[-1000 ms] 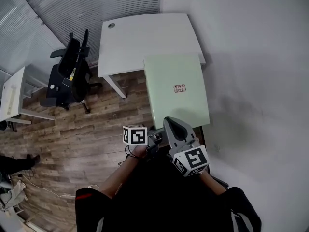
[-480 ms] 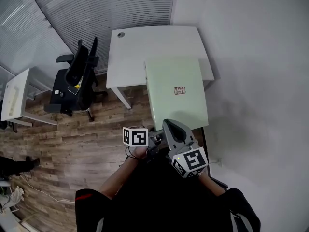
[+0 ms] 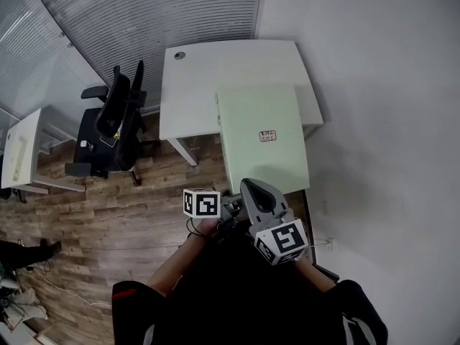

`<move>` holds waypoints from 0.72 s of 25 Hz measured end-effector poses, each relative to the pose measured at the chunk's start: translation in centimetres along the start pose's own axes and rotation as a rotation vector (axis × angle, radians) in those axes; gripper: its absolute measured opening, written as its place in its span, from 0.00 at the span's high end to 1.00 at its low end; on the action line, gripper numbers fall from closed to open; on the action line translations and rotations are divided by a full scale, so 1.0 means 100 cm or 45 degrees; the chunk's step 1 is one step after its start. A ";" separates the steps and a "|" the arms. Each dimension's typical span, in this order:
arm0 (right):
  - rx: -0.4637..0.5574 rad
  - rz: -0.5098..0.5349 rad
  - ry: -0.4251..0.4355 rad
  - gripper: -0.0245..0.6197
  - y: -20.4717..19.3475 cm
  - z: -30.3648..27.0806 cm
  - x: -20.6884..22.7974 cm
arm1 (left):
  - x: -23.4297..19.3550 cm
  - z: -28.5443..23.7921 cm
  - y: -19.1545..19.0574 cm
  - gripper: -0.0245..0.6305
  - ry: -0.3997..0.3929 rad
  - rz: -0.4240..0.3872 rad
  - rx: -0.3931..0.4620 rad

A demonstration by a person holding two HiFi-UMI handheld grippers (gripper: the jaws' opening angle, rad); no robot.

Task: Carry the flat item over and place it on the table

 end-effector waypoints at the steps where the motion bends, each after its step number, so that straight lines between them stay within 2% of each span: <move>1: -0.002 -0.007 -0.014 0.96 -0.001 -0.001 0.003 | -0.001 -0.001 0.001 0.53 0.000 0.006 -0.003; 4: -0.016 -0.008 -0.031 0.96 -0.002 -0.004 0.007 | -0.005 -0.003 0.003 0.53 -0.002 0.011 -0.005; 15: -0.015 -0.020 0.023 0.96 -0.001 -0.012 0.005 | -0.006 0.000 0.009 0.53 0.027 0.013 0.028; 18: -0.017 -0.018 0.029 0.96 -0.001 -0.028 0.012 | -0.016 -0.001 0.023 0.53 0.043 0.017 0.045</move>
Point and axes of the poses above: the fingertips, and each gripper's own axes: z backward along the fingers, x to its right, y out of its top, the point moved 4 cm from there along z, backward along the fingers, and after that the axes turned 14 degrees about x, right-handed, at the moved point
